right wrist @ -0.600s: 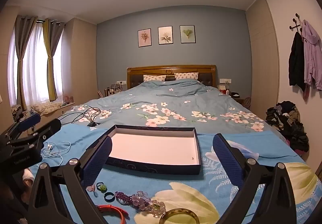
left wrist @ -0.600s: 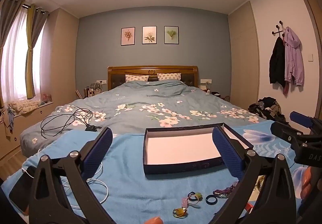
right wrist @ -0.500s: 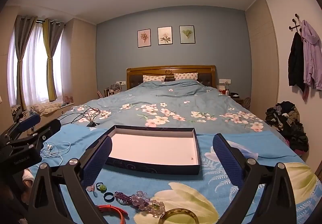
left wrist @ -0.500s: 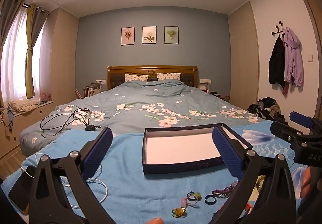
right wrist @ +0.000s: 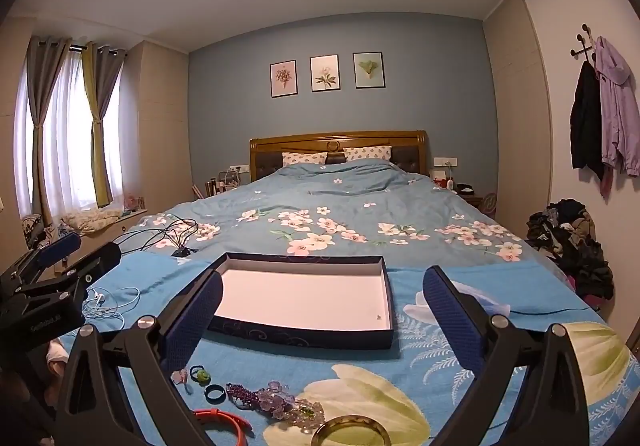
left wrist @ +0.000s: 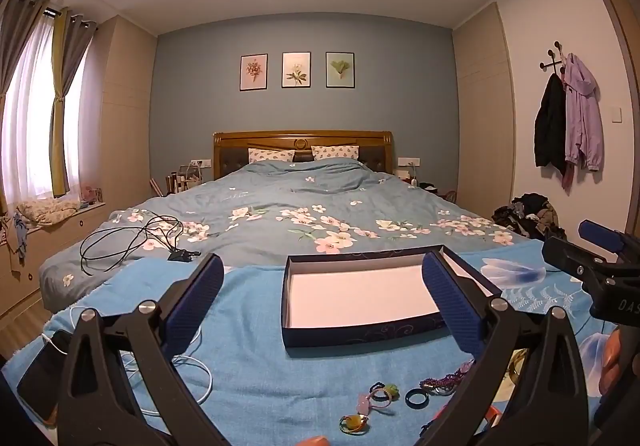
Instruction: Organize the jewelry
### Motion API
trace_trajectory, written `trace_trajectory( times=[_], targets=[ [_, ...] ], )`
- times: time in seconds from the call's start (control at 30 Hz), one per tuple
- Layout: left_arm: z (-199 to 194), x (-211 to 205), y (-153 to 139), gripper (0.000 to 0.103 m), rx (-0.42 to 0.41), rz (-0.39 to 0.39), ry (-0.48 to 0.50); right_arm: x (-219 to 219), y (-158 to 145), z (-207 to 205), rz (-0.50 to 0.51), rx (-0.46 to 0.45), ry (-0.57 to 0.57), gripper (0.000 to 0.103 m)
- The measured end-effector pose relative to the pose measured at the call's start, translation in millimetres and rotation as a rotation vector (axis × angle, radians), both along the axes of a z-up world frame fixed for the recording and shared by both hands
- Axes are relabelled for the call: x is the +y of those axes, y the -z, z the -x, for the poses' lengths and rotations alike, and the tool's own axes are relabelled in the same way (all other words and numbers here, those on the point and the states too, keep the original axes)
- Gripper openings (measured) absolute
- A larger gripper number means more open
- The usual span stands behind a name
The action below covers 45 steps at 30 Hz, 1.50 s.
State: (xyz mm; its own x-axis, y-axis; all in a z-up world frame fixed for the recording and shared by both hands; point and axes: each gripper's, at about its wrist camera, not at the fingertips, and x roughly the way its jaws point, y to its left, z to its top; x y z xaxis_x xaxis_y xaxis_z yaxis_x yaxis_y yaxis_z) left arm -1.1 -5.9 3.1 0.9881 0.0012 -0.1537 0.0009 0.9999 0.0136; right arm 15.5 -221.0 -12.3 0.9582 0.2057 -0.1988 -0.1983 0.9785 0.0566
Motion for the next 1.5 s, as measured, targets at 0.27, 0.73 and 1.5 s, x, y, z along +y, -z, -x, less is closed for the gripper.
trace_trajectory(
  times=[0.27,0.73,1.5],
  targets=[
    [-2.0,2.2,0.7,0.098,-0.004,0.0,0.004,-0.5,2.1,1.5,0.002,-0.003,0.001,0.097],
    [-0.8,1.5,0.8,0.098,-0.01,0.001,0.002,-0.3,-0.6,1.2,0.0,-0.008,0.0,0.097],
    [-4.8,2.2,5.7,0.098,-0.005,-0.001,0.009,-2.3,0.4,2.7,0.005,-0.004,0.01,0.097]
  ],
)
